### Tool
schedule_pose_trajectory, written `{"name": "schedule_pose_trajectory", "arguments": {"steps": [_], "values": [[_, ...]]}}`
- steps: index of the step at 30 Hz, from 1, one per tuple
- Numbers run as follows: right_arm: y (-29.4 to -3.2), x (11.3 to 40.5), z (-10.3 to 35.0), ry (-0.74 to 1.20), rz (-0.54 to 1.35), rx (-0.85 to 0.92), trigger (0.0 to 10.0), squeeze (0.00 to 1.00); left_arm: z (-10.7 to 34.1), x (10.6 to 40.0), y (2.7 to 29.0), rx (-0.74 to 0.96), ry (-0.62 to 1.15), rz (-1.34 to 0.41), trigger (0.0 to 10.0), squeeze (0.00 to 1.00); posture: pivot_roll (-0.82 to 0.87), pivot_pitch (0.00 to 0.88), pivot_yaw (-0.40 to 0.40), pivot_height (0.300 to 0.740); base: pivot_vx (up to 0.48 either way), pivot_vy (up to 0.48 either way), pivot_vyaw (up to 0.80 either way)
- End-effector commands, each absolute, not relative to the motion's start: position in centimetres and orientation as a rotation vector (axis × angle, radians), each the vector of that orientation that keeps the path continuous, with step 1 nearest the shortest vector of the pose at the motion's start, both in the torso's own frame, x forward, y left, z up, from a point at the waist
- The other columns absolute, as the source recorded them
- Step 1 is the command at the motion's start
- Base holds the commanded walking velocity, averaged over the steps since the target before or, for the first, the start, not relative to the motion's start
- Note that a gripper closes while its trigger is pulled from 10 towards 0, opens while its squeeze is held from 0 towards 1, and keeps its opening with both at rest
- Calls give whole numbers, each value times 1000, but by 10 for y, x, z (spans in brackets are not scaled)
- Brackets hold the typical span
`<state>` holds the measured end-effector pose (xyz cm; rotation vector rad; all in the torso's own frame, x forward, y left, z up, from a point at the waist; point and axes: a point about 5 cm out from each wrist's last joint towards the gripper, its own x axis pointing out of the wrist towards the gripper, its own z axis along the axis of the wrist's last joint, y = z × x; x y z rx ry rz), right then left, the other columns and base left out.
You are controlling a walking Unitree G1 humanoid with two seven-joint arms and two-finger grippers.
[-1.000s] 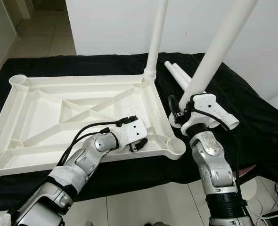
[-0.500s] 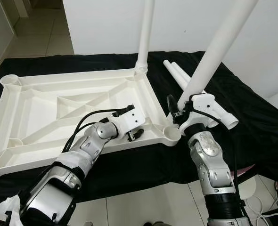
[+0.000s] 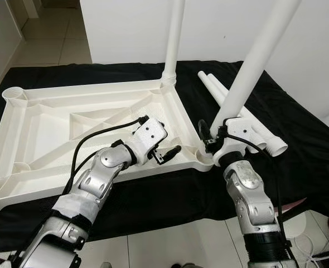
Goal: Building children table
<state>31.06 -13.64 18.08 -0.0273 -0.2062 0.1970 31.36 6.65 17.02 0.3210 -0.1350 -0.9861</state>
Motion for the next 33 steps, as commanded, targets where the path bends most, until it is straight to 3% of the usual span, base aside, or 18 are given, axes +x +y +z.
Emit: {"name": "schedule_pose_trajectory", "arguments": {"steps": [1,9,18,24,33], "values": [[-139,313,182,-214,196,-30,10000,0,172,312,67,283,-133,-993,10000,0,31,62,-43,740,0,0,0],[-142,317,160,-123,229,6,10000,0,173,306,67,80,-104,-867,10000,0,41,70,-51,740,0,0,0],[-146,319,137,-36,273,0,10000,0,173,292,65,63,-110,-899,10000,0,48,77,-55,740,0,0,0],[-142,317,126,-18,353,-93,10000,0,171,279,70,95,-88,-998,10000,0,52,77,-58,740,0,0,0],[-135,308,119,-23,493,-191,10000,0,175,281,74,103,-79,-959,10000,0,48,77,-57,740,0,0,0]]}}
